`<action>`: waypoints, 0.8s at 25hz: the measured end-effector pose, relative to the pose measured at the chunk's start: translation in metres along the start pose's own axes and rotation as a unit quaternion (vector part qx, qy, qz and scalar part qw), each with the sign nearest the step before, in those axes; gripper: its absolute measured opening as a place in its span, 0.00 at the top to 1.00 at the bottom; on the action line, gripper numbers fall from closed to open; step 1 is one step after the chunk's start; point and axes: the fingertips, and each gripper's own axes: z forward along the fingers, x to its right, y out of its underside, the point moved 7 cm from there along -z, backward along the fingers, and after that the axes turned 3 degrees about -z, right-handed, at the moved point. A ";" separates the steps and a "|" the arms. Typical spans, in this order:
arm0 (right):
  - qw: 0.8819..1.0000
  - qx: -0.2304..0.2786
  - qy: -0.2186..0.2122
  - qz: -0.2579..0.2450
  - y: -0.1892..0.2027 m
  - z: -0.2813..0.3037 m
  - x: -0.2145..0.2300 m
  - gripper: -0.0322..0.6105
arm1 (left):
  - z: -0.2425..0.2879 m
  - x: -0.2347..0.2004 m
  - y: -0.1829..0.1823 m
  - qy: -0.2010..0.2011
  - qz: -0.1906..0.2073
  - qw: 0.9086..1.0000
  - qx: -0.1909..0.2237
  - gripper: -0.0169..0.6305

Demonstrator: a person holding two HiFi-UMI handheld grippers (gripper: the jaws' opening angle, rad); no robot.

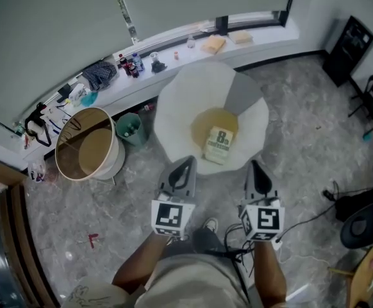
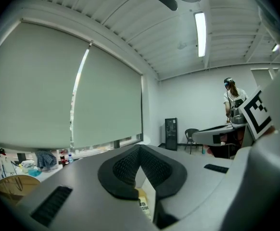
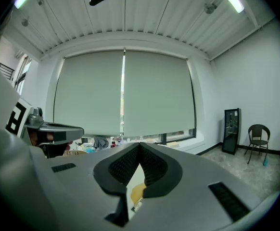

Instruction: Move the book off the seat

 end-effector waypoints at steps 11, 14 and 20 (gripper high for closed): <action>0.999 -0.034 -0.008 0.004 0.020 0.067 0.024 0.94 | 0.068 -0.023 0.019 0.002 -0.006 0.999 -0.035 0.97; 0.999 -0.042 0.000 0.006 0.024 0.092 0.027 0.94 | 0.092 -0.039 0.027 0.012 -0.008 0.999 -0.043 0.97; 0.997 -0.068 0.020 0.005 0.029 0.149 0.028 0.94 | 0.148 -0.078 0.036 0.041 -0.011 0.997 -0.057 0.97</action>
